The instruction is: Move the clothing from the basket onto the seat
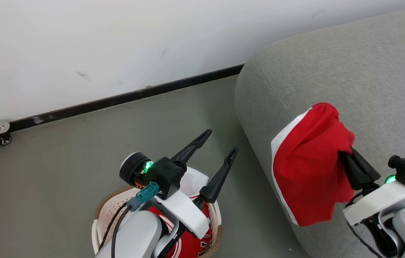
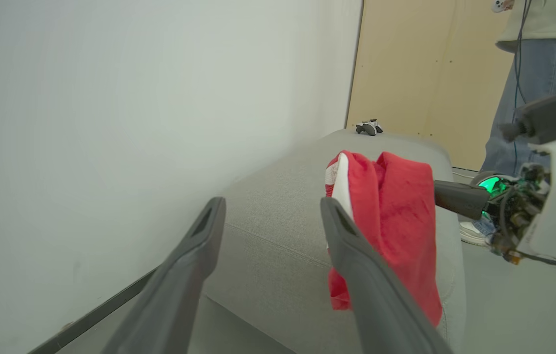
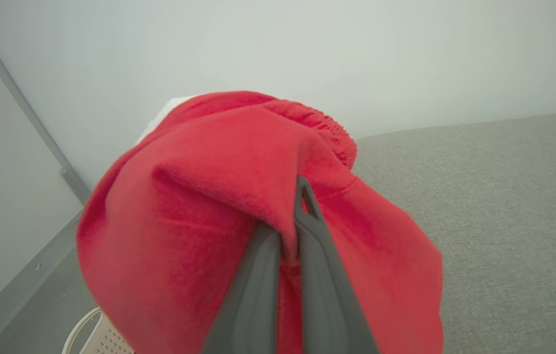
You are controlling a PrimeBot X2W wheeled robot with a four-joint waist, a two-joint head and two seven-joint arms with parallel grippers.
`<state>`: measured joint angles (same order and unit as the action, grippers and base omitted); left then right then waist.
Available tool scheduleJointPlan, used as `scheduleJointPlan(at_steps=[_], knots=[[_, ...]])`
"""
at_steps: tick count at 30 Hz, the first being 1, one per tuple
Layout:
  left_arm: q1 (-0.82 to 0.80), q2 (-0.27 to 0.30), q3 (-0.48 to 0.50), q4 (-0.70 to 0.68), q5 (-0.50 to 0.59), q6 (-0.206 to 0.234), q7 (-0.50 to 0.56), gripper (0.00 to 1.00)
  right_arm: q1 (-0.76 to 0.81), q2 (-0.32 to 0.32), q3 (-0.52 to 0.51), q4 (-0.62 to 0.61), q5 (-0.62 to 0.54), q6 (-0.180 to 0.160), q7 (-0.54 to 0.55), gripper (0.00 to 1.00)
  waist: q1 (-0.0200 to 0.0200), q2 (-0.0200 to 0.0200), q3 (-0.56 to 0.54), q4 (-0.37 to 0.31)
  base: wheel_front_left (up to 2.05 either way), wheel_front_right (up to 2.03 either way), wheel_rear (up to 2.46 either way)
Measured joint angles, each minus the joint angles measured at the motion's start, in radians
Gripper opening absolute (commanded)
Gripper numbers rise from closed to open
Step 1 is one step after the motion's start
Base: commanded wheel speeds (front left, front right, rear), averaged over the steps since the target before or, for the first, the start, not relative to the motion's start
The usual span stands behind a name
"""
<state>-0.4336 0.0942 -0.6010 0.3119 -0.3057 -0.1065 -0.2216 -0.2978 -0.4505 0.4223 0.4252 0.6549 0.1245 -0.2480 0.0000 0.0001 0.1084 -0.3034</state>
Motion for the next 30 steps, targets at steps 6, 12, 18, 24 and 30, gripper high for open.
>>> scheduleJointPlan(at_steps=[6, 12, 18, 24, 30], knots=[[0.001, 0.003, -0.004, 0.001, 0.000, 0.000, -0.001, 1.00, 0.023, 0.014, -0.030, -0.011, -0.016, 0.000, 0.000, 0.00, 0.0000, 0.0000, 0.004, -0.031, 0.00, 0.00, 0.00], [0.001, 0.010, -0.003, 0.001, 0.000, 0.000, -0.005, 1.00, 0.030, 0.015, -0.056, -0.027, -0.036, 0.000, 0.000, 0.00, 0.0000, 0.0000, 0.011, -0.057, 0.00, 0.00, 0.00], [0.001, 0.020, 0.002, -0.007, 0.002, 0.000, -0.010, 1.00, 0.000, 0.013, -0.070, -0.031, -0.044, 0.000, 0.000, 0.00, 0.0000, 0.0000, 0.023, -0.070, 0.00, 0.00, 0.00], [0.001, 0.030, 0.011, -0.024, 0.011, 0.001, -0.016, 1.00, -0.077, -0.018, -0.100, -0.006, -0.046, 0.000, 0.000, 0.00, 0.0000, 0.0000, 0.040, -0.065, 0.00, 0.00, 0.00], [-0.001, 0.049, 0.023, -0.047, 0.028, 0.010, -0.016, 1.00, -0.161, -0.057, -0.130, 0.037, -0.045, 0.000, 0.012, 0.00, 0.0000, 0.0000, 0.061, -0.050, 0.00, 0.00, 0.00]])
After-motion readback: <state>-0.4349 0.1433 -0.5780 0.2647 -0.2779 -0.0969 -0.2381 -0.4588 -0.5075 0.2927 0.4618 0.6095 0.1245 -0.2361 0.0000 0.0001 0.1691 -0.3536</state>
